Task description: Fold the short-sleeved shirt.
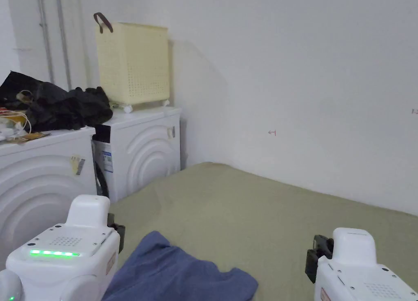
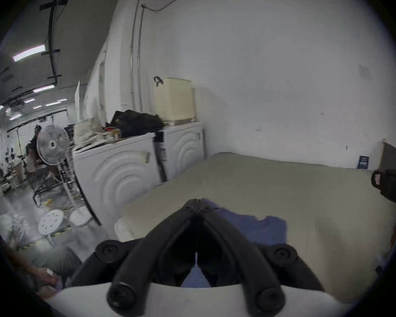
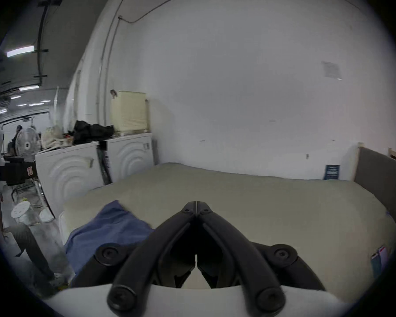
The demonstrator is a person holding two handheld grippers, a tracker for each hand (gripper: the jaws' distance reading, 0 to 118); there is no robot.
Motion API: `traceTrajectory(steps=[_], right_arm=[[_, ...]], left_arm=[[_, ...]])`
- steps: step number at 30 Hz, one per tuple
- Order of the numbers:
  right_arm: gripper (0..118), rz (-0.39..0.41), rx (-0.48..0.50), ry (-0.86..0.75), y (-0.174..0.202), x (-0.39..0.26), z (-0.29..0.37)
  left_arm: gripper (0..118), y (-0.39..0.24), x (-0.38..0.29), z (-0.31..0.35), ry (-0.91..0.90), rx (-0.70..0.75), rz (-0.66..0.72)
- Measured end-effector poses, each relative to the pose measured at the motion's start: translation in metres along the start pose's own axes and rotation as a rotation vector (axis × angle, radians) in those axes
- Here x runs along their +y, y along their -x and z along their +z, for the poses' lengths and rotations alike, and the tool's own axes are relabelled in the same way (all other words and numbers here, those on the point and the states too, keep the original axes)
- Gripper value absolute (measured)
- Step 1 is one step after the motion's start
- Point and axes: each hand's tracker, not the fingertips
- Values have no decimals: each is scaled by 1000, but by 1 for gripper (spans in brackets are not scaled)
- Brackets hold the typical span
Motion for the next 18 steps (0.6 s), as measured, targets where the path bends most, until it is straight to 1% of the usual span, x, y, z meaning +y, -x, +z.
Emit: traceTrajectory(steps=[2, 5, 10, 14, 18], right_arm=[[0, 5, 11, 10, 7, -1, -5], [0, 9, 12, 19, 8, -4, -13], [0, 19, 1, 64, 2, -18, -26], [0, 25, -20, 115, -9, -40, -35], [0, 31, -38, 191, -22, -69, -49]], left_arm=[[0, 7, -6, -3, 10, 5, 3], [0, 10, -12, -15, 36, -2, 11], [0, -6, -23, -45, 83, -56, 16], [0, -36, -47, -94, 186, -131, 11], [1, -71, -85, -156, 346, -203, 13]])
